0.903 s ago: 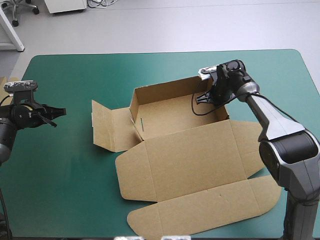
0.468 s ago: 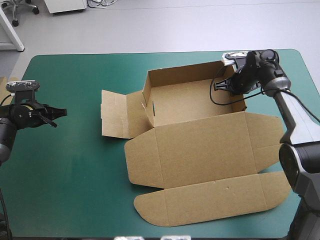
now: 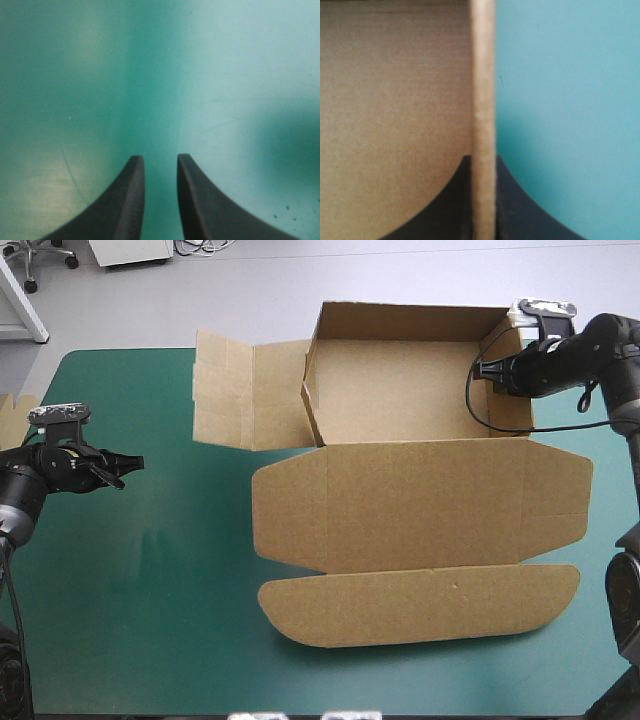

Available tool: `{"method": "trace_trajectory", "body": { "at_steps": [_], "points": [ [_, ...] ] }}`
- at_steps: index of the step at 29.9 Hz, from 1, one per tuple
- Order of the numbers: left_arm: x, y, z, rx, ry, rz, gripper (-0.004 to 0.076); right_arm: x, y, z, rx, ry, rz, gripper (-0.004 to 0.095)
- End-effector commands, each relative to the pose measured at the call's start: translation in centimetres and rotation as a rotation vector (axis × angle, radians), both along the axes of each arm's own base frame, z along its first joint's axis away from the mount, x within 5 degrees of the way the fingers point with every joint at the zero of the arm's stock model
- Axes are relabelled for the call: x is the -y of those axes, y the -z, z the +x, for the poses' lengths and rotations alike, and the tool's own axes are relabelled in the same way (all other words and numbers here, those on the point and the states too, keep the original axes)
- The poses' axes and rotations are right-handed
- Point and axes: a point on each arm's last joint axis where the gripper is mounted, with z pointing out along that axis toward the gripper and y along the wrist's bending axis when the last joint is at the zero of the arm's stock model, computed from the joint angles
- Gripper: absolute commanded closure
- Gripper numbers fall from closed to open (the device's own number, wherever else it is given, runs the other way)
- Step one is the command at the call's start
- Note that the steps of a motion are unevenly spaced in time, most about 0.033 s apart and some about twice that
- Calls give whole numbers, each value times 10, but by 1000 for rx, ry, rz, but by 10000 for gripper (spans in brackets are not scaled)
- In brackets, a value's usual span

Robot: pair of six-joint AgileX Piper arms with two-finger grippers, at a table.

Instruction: Fold the box

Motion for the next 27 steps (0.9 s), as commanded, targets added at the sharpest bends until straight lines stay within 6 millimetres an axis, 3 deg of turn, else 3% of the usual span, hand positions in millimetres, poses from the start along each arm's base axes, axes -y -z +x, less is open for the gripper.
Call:
{"method": "trace_trajectory", "body": {
  "at_steps": [1,9,16,22,27],
  "points": [
    [1,-12,8,98,-7,-39,557,0,-59,-26,199,-8,92,925],
    [25,-4,28,184,93,-344,557,-5,-75,-37,228,-41,129,925],
    [53,-13,40,340,329,-675,557,-9,-76,-38,231,-73,162,925],
    [67,-17,47,414,427,-917,557,-9,-71,-35,216,-75,163,925],
    [86,-19,48,434,532,-1104,557,-26,-65,-30,203,-122,149,924]
  ]
}}
